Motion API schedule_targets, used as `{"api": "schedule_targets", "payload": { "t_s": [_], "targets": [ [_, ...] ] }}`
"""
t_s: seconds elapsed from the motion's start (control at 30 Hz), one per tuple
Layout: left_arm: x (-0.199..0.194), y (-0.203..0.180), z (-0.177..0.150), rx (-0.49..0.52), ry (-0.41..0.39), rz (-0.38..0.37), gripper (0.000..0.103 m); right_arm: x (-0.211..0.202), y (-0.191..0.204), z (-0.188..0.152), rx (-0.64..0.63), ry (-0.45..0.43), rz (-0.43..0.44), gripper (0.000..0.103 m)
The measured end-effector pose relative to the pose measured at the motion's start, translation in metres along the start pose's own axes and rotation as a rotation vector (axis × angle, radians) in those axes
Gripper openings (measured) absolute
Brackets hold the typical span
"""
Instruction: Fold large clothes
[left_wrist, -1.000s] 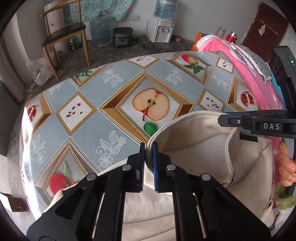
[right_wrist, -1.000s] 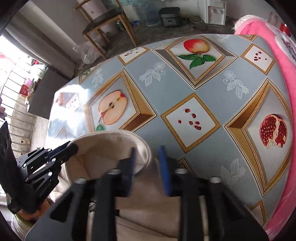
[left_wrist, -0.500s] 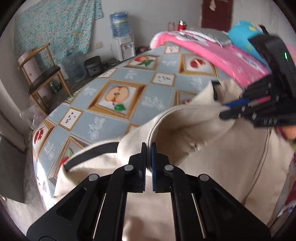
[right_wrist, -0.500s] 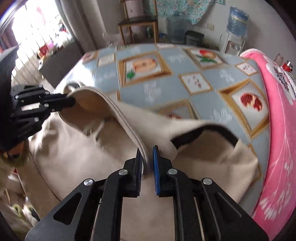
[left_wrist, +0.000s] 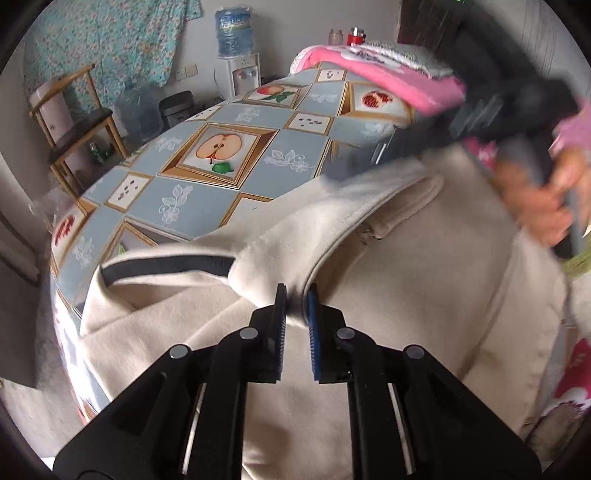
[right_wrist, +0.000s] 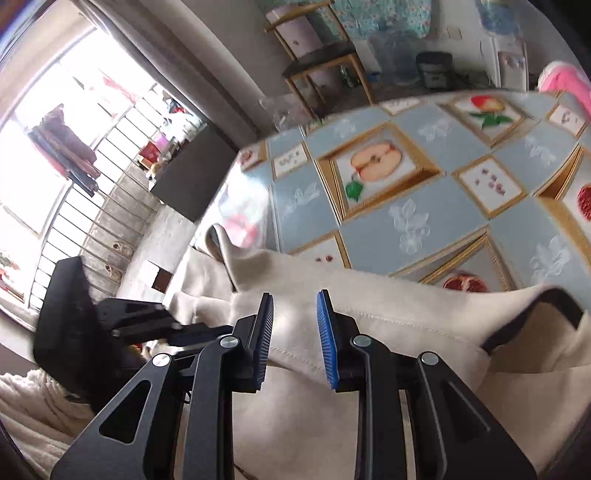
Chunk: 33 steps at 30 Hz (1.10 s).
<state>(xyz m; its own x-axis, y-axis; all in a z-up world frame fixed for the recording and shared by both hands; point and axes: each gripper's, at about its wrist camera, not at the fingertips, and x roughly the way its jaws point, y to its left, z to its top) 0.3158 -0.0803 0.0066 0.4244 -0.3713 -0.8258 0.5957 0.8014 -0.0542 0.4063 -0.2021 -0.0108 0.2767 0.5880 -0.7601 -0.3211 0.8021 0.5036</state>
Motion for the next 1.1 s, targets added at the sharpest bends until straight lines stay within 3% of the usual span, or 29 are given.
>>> {"api": "schedule_targets", "payload": {
  "t_s": [0.07,0.2,0.33,0.4,0.5,0.57,0.7,1.1],
  "targets": [
    [-0.012,0.012,-0.003,-0.079,-0.02,-0.068,0.018,0.011,-0.002,-0.011,0.007,0.022,0.002,0.024],
    [-0.016,0.04,-0.003,-0.28,-0.039,-0.207,0.044,0.004,0.001,-0.027,0.004,0.028,0.009,0.024],
    [0.015,0.069,0.005,-0.503,0.026,-0.288,0.046,-0.014,-0.006,-0.035,0.049,0.026,-0.001,0.024],
    [0.032,0.081,0.005,-0.598,0.049,-0.298,0.046,-0.036,-0.016,-0.039,0.1,-0.031,0.023,0.027],
    [0.046,0.092,0.0,-0.702,0.066,-0.348,0.044,-0.075,-0.037,-0.044,0.211,-0.142,0.065,0.043],
    [0.049,0.091,-0.002,-0.716,0.079,-0.352,0.039,-0.085,-0.057,-0.046,0.301,-0.166,0.062,0.046],
    [0.05,0.088,-0.004,-0.708,0.098,-0.354,0.03,-0.07,-0.091,-0.051,0.454,-0.108,0.031,0.046],
    [0.054,0.086,-0.002,-0.692,0.138,-0.357,0.029,-0.07,-0.116,-0.062,0.58,-0.112,0.039,0.044]
  ]
}}
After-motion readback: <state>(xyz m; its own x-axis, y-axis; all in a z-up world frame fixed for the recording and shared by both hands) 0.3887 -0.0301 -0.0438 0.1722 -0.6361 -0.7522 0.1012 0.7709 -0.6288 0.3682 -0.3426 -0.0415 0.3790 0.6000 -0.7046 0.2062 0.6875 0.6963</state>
